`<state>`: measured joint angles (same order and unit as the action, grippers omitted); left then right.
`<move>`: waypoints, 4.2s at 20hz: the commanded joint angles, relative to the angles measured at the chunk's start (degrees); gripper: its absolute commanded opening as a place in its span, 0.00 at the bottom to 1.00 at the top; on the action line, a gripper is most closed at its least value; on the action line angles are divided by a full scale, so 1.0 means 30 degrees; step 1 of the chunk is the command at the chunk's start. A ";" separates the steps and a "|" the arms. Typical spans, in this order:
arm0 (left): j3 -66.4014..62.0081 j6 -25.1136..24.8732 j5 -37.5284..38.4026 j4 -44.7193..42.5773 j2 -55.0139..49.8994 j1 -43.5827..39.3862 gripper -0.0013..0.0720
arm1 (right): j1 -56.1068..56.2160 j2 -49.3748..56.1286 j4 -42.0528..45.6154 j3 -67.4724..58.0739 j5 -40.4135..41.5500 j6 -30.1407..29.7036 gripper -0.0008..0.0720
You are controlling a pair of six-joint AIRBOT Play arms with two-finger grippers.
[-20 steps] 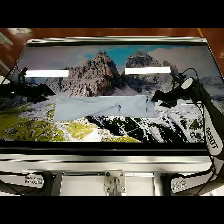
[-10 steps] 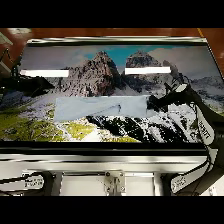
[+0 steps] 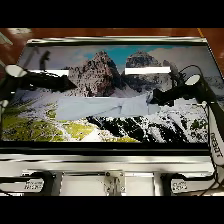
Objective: Fold the shirts.
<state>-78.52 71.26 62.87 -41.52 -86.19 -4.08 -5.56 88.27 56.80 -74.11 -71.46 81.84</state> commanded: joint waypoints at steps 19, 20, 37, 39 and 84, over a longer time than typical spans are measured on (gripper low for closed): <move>-0.0809 -0.0095 -0.7402 1.1060 -0.8444 -1.2677 0.07 | 0.0051 -1.0171 0.2098 -0.0015 -0.4932 0.1647 0.09; -0.0794 -0.0576 -0.7249 1.0987 -0.8284 -1.2269 0.07 | 0.0284 -1.0171 0.2200 -0.0015 -0.4707 0.1639 0.09; -0.0794 -0.0605 0.0510 0.3395 0.4823 0.5887 0.07 | 1.4426 0.3118 -0.0670 -0.0022 1.4010 0.3759 0.53; -0.0787 -0.0597 0.1268 0.1807 0.5129 0.5872 0.07 | 1.4236 0.3381 -0.2674 -0.0029 1.3639 0.2535 0.79; 0.1552 0.2208 -0.0699 0.1107 0.5799 -0.2186 0.07 | -2.3496 -0.3031 0.1923 0.5158 -0.0809 -0.0525 0.09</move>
<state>-73.89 76.86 63.33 -38.13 -68.77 -7.68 -65.12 79.42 60.58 -61.91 -69.06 78.89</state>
